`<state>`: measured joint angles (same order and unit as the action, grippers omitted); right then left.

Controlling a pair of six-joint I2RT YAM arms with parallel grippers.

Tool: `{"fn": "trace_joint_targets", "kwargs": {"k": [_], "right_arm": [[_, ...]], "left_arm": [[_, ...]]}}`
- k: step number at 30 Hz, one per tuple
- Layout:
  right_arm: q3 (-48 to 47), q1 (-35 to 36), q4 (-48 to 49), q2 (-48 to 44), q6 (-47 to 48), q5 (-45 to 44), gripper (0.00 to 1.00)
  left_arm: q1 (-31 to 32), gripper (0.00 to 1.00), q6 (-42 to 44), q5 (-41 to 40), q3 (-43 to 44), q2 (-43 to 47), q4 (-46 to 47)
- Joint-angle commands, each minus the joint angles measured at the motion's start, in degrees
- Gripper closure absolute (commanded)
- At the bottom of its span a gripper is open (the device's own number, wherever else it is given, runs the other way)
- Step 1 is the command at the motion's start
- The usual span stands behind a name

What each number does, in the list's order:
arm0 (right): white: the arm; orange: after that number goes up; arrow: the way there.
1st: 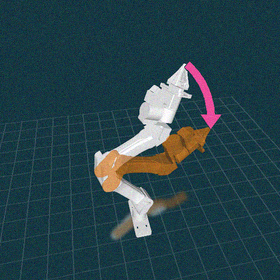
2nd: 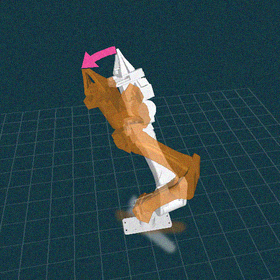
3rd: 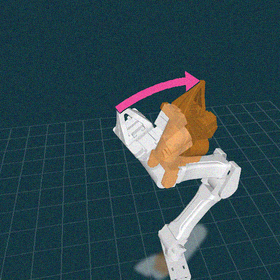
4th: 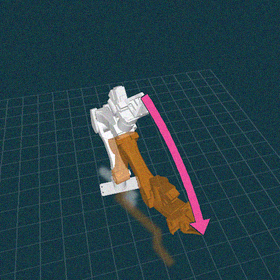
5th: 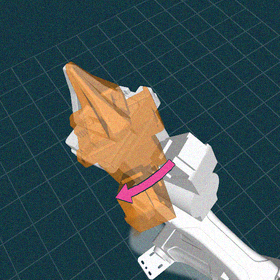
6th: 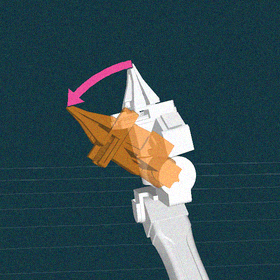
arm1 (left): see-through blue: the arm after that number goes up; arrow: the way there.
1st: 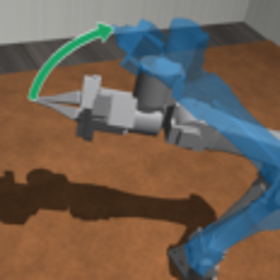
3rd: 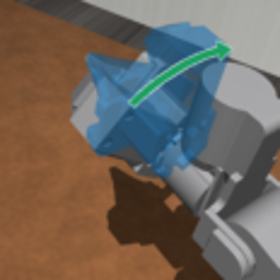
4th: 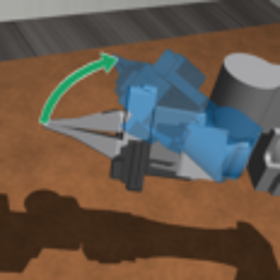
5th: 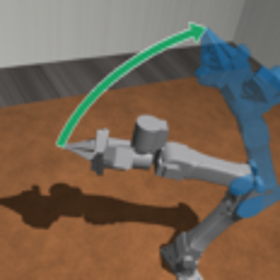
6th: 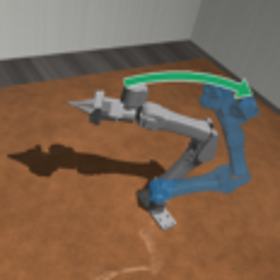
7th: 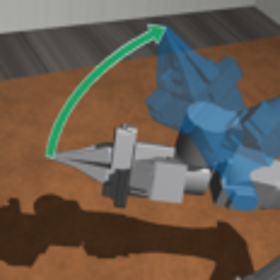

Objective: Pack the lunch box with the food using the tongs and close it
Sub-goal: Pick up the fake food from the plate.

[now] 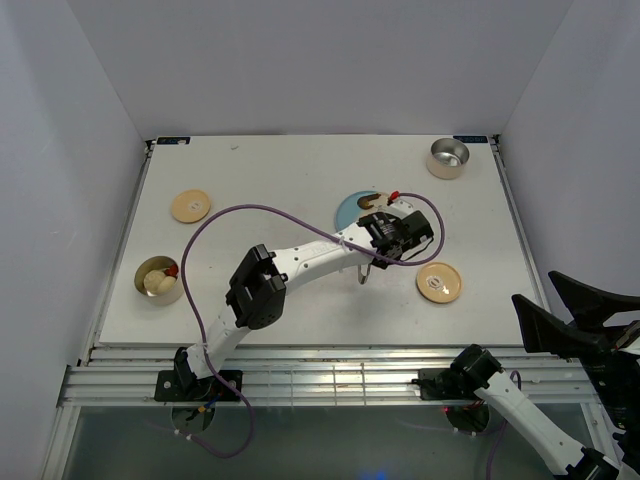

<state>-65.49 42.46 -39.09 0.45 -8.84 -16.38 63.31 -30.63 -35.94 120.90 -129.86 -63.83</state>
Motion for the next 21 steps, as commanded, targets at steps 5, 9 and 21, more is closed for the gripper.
{"fn": "trace_joint_targets", "kwargs": {"k": [5, 9, 21], "right_arm": [[-1.04, 0.17, 1.03, -8.89, 0.32, -0.67, 0.01], [-1.13, 0.17, 0.95, -8.80, 0.32, -0.58, 0.01], [-1.39, 0.17, 1.21, -8.71, 0.14, -0.32, 0.01]], "left_arm": [[-0.55, 0.52, 0.92, 1.05, 0.91, 0.58, 1.17], [-0.55, 0.56, 1.01, 1.58, 1.18, 0.66, 1.08], [-0.55, 0.59, 0.31, -0.61, 1.88, 4.26, -0.76]]}}
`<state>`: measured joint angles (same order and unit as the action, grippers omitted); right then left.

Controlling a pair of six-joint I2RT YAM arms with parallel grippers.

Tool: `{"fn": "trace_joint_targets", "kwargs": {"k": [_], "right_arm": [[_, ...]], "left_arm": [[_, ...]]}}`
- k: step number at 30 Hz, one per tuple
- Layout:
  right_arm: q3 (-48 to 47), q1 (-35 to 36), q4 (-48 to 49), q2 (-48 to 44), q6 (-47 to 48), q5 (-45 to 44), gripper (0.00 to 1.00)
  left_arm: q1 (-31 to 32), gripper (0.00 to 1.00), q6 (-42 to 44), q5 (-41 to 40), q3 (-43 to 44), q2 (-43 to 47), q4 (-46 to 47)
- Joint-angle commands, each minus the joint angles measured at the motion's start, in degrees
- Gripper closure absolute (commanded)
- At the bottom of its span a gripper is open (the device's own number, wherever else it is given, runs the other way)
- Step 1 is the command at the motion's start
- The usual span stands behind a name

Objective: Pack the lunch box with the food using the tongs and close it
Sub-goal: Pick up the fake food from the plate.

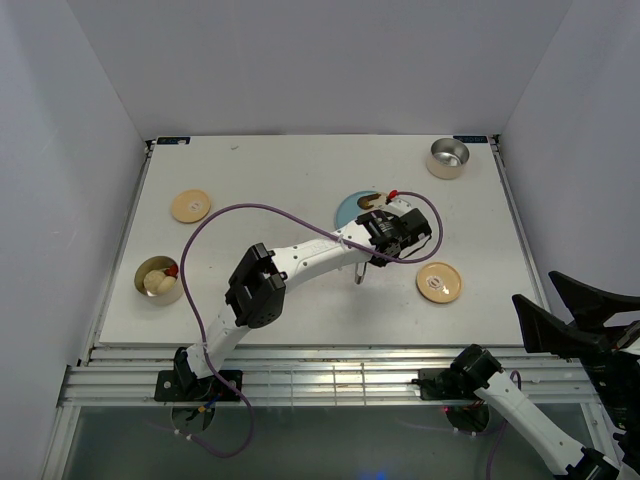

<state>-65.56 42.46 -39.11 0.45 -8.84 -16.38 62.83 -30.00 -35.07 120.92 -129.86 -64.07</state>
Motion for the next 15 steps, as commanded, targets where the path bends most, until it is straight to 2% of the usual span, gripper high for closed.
{"fn": "trace_joint_targets", "kwargs": {"k": [1, 15], "right_arm": [[-1.32, 0.08, 1.23, -8.71, 0.14, -0.32, 0.01], [-1.15, 0.17, 1.06, -8.71, 0.14, -0.41, 0.01]], "left_arm": [[-0.16, 0.59, -0.32, -1.93, 2.21, 4.44, -0.87], [-0.07, 0.61, -1.29, -7.73, 3.79, 6.29, -4.48]]}}
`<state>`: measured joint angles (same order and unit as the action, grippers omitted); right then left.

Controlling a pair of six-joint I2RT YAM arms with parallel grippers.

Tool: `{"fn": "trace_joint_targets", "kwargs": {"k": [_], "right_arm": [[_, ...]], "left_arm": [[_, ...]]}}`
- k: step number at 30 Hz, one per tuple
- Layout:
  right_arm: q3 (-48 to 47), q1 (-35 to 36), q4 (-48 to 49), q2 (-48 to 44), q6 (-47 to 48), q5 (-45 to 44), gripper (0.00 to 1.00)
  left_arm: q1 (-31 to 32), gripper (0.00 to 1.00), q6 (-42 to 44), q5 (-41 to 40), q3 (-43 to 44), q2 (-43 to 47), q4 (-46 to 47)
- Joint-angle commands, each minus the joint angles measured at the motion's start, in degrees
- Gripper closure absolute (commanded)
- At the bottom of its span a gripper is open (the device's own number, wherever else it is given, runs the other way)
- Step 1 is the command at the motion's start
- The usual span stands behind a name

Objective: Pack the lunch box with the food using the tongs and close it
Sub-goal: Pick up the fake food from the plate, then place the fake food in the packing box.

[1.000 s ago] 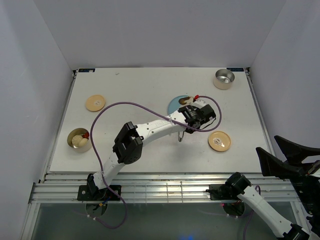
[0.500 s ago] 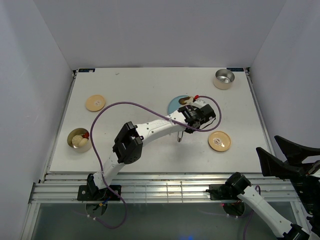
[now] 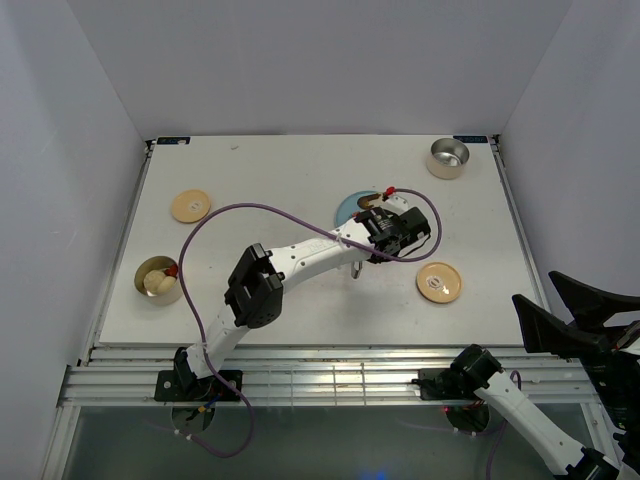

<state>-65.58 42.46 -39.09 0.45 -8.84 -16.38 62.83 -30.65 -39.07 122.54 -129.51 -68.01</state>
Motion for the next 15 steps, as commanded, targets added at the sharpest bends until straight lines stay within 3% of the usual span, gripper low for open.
{"fn": "trace_joint_targets", "kwargs": {"k": [1, 9, 15], "right_arm": [[-1.04, 0.17, 1.12, -8.80, 0.14, -0.41, 0.01], [-1.13, 0.17, 0.95, -8.97, 0.49, -0.76, 0.01], [-1.39, 0.17, 0.60, -9.15, 1.02, -1.37, 0.01]], "left_arm": [[-0.16, 0.61, -0.63, -4.60, 2.26, 6.20, -0.63], [-2.71, 0.64, -0.89, -8.38, 2.00, 10.06, -3.70], [-8.41, 0.64, -2.56, -10.94, -2.56, 17.00, -6.52]]}}
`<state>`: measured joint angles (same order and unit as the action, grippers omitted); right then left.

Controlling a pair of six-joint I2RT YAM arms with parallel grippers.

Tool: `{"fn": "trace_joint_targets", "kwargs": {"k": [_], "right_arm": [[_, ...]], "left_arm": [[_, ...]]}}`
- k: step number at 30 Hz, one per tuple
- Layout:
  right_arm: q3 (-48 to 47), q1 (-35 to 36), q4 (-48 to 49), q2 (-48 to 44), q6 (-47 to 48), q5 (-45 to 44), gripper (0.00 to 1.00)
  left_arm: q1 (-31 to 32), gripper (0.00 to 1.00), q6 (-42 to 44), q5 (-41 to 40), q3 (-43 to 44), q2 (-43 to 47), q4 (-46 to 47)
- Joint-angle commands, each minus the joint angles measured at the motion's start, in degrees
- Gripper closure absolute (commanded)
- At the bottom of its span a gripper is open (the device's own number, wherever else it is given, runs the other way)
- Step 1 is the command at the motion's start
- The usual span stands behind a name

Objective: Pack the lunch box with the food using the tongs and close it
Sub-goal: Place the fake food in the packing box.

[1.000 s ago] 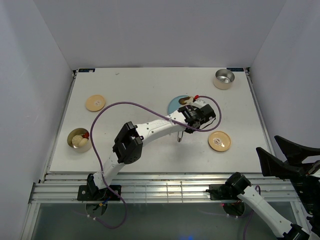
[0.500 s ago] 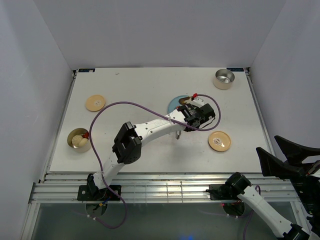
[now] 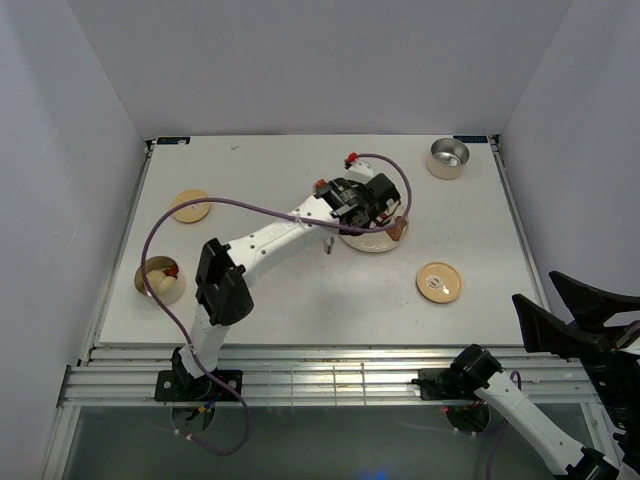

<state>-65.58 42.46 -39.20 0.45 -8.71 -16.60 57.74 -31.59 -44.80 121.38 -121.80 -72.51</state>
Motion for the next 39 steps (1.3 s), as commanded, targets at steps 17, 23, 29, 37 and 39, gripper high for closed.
{"fn": "trace_joint_targets", "kwargs": {"k": [17, 23, 29, 37, 39], "right_arm": [[1.34, 0.43, 4.31, -6.87, 3.44, 3.15, 0.01], [-2.44, 0.43, 3.34, -4.58, 3.44, 5.70, 0.01], [-4.20, 0.43, 1.76, -5.72, 2.91, 5.00, 0.01], [-8.24, 0.43, 0.36, -2.83, 3.52, 5.35, 0.01], [-9.82, 0.43, 0.09, -1.77, 3.44, 5.96, 0.01]], "left_arm": [[-21.87, 0.67, -16.39, -1.17, -40.59, 49.52, -8.00], [-30.48, 0.67, -14.29, -2.40, -46.67, 54.64, -7.91], [-36.81, 0.64, -13.58, -4.95, -47.91, 56.05, -8.00], [-43.40, 0.66, -18.15, -3.37, -53.17, 58.69, -5.90], [-43.93, 0.67, -18.24, -2.23, -54.58, 59.92, -5.01]]}}
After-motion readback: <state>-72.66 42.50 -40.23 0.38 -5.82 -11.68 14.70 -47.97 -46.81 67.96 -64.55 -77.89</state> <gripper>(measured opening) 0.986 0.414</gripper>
